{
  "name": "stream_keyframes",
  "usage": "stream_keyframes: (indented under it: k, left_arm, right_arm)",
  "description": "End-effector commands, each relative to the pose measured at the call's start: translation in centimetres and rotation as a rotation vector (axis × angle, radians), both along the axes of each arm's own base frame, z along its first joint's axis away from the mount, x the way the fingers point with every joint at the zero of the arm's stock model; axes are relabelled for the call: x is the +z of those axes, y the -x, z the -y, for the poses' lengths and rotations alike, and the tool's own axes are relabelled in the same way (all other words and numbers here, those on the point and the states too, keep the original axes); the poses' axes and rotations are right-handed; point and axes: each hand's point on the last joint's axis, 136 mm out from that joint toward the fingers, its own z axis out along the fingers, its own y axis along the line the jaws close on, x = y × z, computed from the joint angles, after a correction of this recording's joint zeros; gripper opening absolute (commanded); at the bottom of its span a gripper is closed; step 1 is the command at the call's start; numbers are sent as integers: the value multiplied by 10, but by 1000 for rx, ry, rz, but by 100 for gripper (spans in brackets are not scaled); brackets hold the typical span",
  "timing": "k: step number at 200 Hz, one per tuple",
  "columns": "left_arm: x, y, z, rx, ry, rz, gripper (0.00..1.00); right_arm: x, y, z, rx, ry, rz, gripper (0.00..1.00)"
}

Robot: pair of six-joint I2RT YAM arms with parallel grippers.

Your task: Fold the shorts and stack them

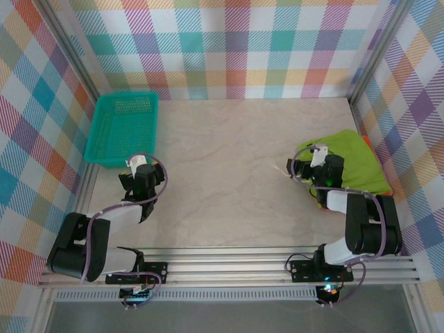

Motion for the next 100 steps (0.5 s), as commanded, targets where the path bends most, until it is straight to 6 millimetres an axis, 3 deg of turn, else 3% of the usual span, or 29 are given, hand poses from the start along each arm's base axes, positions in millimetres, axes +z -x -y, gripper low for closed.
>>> stream_keyframes:
  k: [1,25,50,100]
  left_arm:
    - [14,-8,-6,-7,19,96,100]
    - [13,-12,-11,-16,43,111,100]
    - [-1,-19,-16,-22,63,121,100]
    - [-23,-45,22,-263,72,34,100]
  right_arm:
    - [3,-3,-3,19,25,85,99]
    - [3,-3,-3,19,29,83,99]
    - [2,-4,-3,14,33,78,99]
    - [2,-4,-3,12,35,75,99]
